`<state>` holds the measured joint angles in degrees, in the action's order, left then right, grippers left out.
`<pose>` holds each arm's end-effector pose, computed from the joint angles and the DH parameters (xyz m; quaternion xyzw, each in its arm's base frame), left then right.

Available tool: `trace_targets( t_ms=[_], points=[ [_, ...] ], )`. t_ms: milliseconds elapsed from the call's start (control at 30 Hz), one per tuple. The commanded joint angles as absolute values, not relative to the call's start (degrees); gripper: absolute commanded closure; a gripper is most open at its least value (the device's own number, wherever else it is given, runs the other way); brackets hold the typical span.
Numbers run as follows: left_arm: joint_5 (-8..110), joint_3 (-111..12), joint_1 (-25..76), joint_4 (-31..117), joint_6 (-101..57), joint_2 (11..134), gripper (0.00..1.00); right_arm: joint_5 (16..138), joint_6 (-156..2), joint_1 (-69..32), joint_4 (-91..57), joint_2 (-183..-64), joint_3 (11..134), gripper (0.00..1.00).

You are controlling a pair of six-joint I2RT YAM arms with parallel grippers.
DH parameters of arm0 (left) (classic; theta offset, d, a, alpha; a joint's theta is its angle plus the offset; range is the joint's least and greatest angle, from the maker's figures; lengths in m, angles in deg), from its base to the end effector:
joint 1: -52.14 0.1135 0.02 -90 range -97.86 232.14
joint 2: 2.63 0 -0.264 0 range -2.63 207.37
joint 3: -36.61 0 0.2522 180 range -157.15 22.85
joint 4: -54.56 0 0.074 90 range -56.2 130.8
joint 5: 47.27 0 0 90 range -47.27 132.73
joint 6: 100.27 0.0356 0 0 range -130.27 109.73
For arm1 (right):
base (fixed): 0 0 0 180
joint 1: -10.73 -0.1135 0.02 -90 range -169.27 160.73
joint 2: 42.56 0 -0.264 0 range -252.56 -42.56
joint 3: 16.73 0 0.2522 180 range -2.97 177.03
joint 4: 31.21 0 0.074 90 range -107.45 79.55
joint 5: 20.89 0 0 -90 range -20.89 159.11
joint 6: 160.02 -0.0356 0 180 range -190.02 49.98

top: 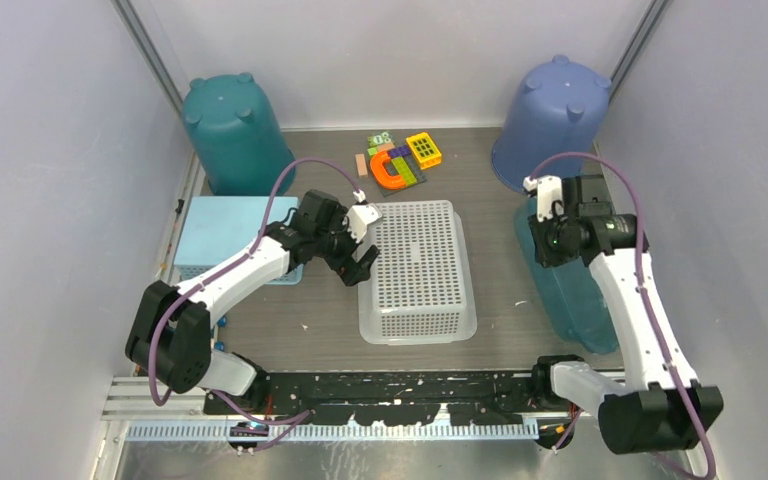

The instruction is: Turn the large container upside down

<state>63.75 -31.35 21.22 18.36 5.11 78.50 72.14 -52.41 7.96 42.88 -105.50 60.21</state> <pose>0.2462 -0.1624 0.2355 0.4207 0.8229 -0.2156 0.3151 0.1989 0.0115 0.3147 -0.1776 0.9494 -0.0080 0.2591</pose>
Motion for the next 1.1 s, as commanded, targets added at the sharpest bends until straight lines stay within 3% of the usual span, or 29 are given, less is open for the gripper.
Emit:
trace_targets(
  t_ms=[0,600,1067],
  points=[
    [64.09,-31.68,21.02,21.29,4.6,78.63,0.01,74.7,-52.29,7.59,46.19,-100.62,68.91,0.99],
    [71.46,-38.16,20.54,18.63,11.1,84.29,0.01,86.51,-55.3,7.65,41.25,-92.61,84.12,0.99],
    [67.67,-45.46,13.3,20.36,8.78,93.52,0.03,93.75,-59.62,7.6,37.56,-92.48,87.95,0.99]
  ],
)
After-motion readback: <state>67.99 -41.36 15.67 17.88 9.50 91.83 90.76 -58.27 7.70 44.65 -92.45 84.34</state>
